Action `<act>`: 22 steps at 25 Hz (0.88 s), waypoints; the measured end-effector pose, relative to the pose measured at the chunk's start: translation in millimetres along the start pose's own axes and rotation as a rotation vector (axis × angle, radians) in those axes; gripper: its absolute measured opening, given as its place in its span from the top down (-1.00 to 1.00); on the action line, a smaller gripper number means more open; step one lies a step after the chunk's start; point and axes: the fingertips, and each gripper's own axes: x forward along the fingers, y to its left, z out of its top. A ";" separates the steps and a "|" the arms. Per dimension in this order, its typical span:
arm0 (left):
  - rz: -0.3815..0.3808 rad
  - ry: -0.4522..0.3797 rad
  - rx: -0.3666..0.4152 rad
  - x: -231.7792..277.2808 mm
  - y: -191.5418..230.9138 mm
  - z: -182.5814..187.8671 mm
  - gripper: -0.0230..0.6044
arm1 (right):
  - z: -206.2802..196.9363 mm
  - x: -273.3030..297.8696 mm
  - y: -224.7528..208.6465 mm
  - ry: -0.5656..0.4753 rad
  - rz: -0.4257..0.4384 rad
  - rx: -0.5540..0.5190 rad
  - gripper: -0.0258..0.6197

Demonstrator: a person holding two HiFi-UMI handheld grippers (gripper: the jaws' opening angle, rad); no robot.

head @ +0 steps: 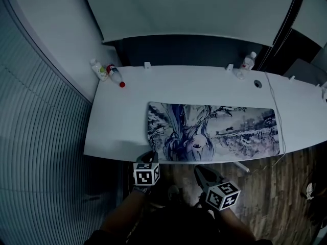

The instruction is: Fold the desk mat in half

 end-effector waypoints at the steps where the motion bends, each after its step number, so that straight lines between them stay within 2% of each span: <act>1: -0.007 -0.004 -0.002 -0.9 -1.9 1.9 0.80 | 0.3 -0.4 -0.6 -0.002 -0.002 0.004 0.85; 12: -0.107 -0.056 0.011 -13.8 -36.6 29.8 0.81 | 9.8 -4.1 -8.1 -0.038 -0.026 0.015 0.85; 22: -0.197 -0.069 0.044 -16.7 -73.1 44.2 0.81 | 17.7 -20.1 -22.6 -0.069 -0.086 0.032 0.85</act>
